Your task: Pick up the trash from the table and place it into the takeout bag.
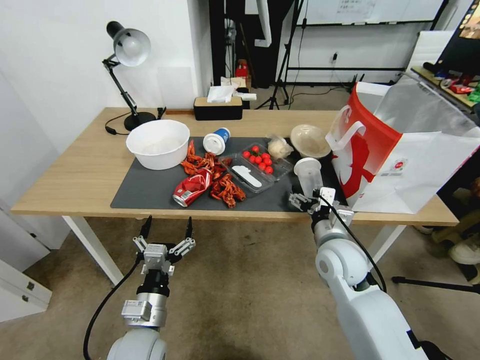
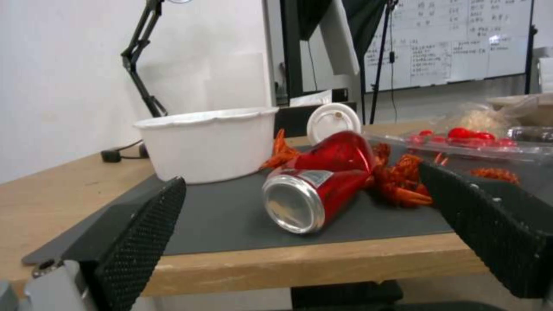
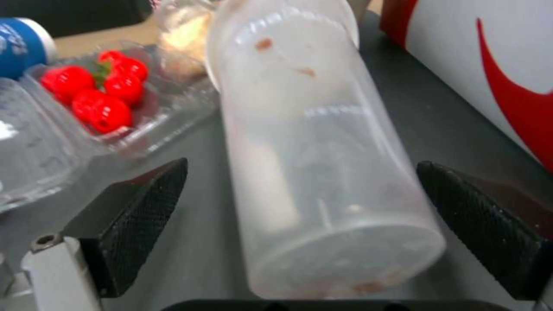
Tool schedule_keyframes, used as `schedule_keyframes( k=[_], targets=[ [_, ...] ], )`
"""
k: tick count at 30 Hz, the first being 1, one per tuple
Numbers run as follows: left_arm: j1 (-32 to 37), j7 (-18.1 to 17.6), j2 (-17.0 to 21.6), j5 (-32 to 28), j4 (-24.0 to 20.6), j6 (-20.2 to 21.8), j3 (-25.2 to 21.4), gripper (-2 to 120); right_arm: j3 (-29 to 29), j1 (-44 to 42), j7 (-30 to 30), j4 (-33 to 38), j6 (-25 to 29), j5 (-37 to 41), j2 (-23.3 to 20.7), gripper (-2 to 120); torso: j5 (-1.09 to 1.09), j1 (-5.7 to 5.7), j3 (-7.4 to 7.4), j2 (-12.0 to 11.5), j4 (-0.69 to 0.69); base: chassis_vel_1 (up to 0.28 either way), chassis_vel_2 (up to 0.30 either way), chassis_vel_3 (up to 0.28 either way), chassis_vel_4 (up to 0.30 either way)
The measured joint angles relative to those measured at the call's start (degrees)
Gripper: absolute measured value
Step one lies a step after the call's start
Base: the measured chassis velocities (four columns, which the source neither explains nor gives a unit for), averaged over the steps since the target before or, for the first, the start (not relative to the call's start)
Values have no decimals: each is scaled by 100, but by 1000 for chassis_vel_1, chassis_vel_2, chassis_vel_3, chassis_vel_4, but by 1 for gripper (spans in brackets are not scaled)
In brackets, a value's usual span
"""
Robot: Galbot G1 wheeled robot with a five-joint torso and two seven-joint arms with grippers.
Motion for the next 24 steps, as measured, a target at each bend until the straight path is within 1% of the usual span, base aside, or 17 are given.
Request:
schedule_keyframes(
  k=[2, 7, 9, 10, 11, 12, 14, 16, 17, 20, 24],
  targets=[
    [2, 26, -8, -6, 18, -56, 0, 100, 10, 0, 68, 8, -102, 23, -19, 100, 0, 0, 0, 0, 0, 0, 0, 0, 0],
    [-7, 43, 1, -44, 66, -81, -3, 100, -1, 38, 120, -27, -115, 116, -5, 100, 0, 0, -1, 0, -1, 0, 0, 0, 0],
    [-12, 48, 6, -59, 85, -87, -4, 100, -14, 80, 160, -34, -115, 189, 4, 92, 0, 0, 0, 0, 0, 0, 0, 0, 0],
    [-12, 48, 6, -59, 85, -87, -4, 100, -14, 80, 160, -34, -115, 189, 4, 92, 0, 0, 0, 0, 0, 0, 0, 0, 0],
    [-13, 59, 2, -59, 91, -104, -4, 100, -15, 89, 171, -38, -115, 211, 2, 88, 0, 0, -1, 0, 0, 0, 0, 0, 0],
    [-12, 66, -6, -57, 96, -119, -4, 100, -15, 90, 180, -40, -115, 228, -8, 81, 0, 0, -1, 0, 0, 0, 0, 0, 0],
    [-12, 67, -9, -57, 96, -122, -3, 100, -15, 90, 184, -40, -115, 232, -10, 79, 0, 0, -1, 0, 0, 0, 0, 0, 0],
    [-11, 70, -15, -50, 97, -133, -3, 100, -15, 90, 230, -41, -118, 271, -13, 68, 0, 0, -1, 0, 0, 0, 0, 0, 0],
    [-11, 70, -15, -50, 97, -133, -3, 100, -15, 90, 230, -41, -118, 271, -13, 68, 0, 0, -1, 0, 0, 0, 0, 0, 0],
    [-9, 70, -13, -48, 97, -143, -12, 100, -6, 27, 228, -25, -116, 264, 1, 54, -1, 0, -1, 1, 0, 0, 0, 0, 0],
    [-14, 71, -10, -47, 106, -166, -23, 100, 6, -46, 198, 27, -106, 250, 24, 53, -1, -1, -1, 1, -1, 0, 0, 0, 0]
  ],
)
